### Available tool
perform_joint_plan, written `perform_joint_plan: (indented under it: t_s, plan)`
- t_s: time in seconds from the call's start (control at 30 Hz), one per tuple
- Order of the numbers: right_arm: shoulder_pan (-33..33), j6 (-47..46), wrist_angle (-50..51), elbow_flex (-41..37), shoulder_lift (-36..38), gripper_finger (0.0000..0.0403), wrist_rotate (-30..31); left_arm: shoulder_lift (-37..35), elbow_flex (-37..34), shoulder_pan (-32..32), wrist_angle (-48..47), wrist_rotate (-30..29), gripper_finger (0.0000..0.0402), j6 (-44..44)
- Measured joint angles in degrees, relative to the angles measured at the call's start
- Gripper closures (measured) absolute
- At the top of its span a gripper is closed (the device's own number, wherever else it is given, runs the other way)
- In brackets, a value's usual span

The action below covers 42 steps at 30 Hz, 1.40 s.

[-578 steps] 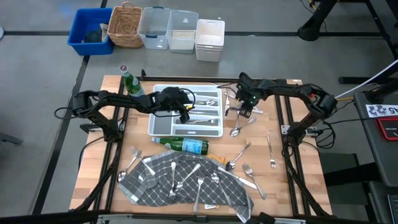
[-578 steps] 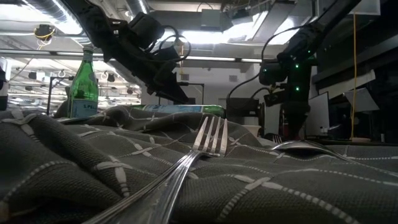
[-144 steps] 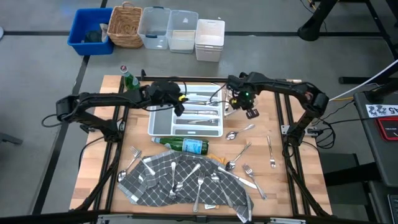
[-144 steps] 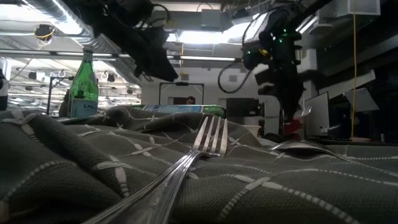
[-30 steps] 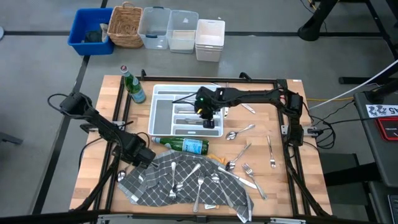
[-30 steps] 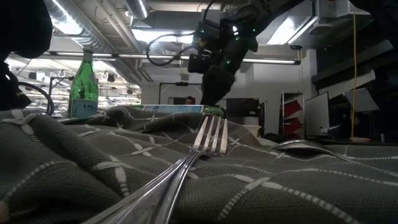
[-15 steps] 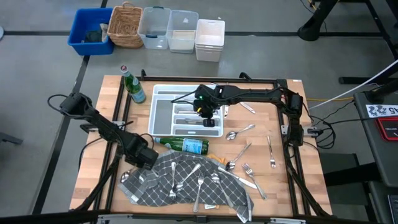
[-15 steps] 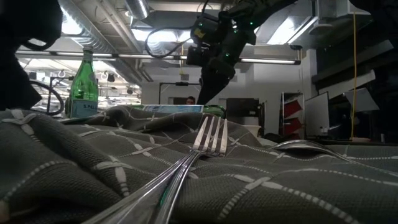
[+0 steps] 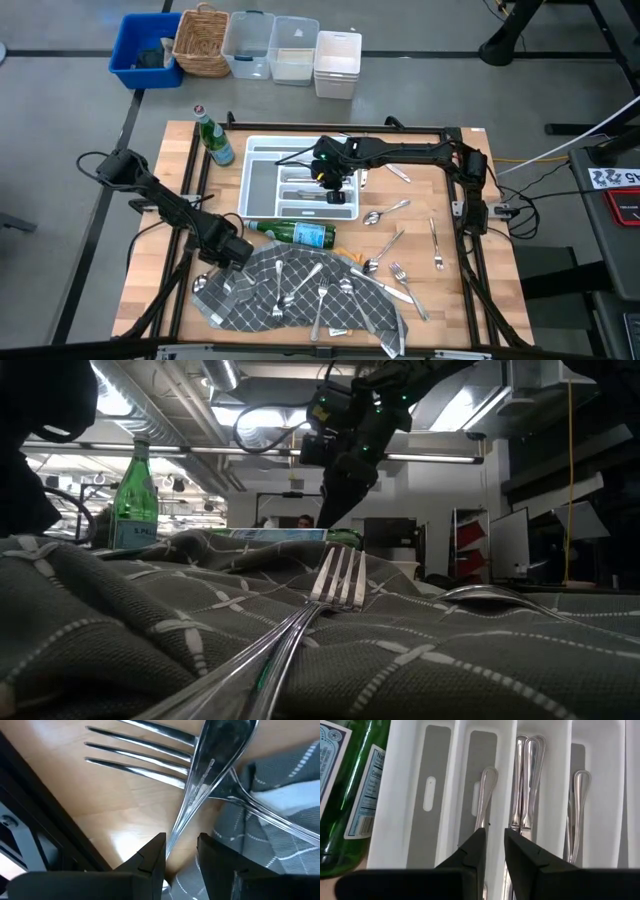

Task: Sort silverware
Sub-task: Put the silver spoon into the silverware tray

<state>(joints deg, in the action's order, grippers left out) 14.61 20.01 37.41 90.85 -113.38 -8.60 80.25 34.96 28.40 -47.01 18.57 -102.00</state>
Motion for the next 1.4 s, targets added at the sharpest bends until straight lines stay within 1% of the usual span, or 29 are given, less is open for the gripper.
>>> perform_joint_plan:
  t_s: [0.17, 0.3, 0.43, 0.6, 0.7, 0.83, 0.9, 1.07, 1.17, 1.4]
  plan:
    - [0.0, 0.0, -0.02, 0.0, 0.0, 0.0331, 0.0, 0.0, 0.0, 0.01, -0.76, -0.19, 0.0302, -0.37]
    - [0.0, 0.0, 0.0, 0.0, 0.0, 0.0331, 0.0, 0.3, -0.02, 0.04, 0.35, -4.96, 0.0302, -2.15]
    - [0.0, -0.04, 0.12, -0.02, 0.0, 0.0331, -0.01, 0.88, -1.91, 0.05, 3.35, -5.1, 0.0302, -1.69]
    - [0.0, -0.04, 0.15, -0.04, 0.0, 0.0331, -0.01, 1.05, -2.34, 0.04, 2.54, -5.05, 0.0304, -1.33]
    - [0.01, -0.02, 0.1, -0.04, 0.0, 0.0331, -0.01, 1.04, -2.38, 0.04, 3.09, -5.08, 0.0325, -0.63]
    - [0.0, -0.02, 0.02, -0.04, 0.0, 0.0331, 0.0, 1.11, -2.43, 0.04, 3.32, -5.16, 0.0377, -0.88]
    - [0.0, -0.02, 0.02, -0.04, 0.0, 0.0331, -0.02, 0.87, -2.43, 0.04, 3.23, -5.23, 0.0391, -1.36]
    - [0.0, -0.02, -0.01, -0.04, 0.0, 0.0331, -0.01, -0.86, -1.55, 0.1, 0.34, -6.14, 0.0386, -1.44]
    - [0.0, -0.02, -0.02, -0.04, 0.0, 0.0331, 0.0, -2.76, -0.98, 0.08, -3.04, -7.6, 0.0395, -1.85]
    - [0.02, 0.0, -0.02, -0.04, 0.0, 0.0331, -0.01, -7.86, 0.85, 0.04, -8.02, -6.62, 0.0396, -3.22]
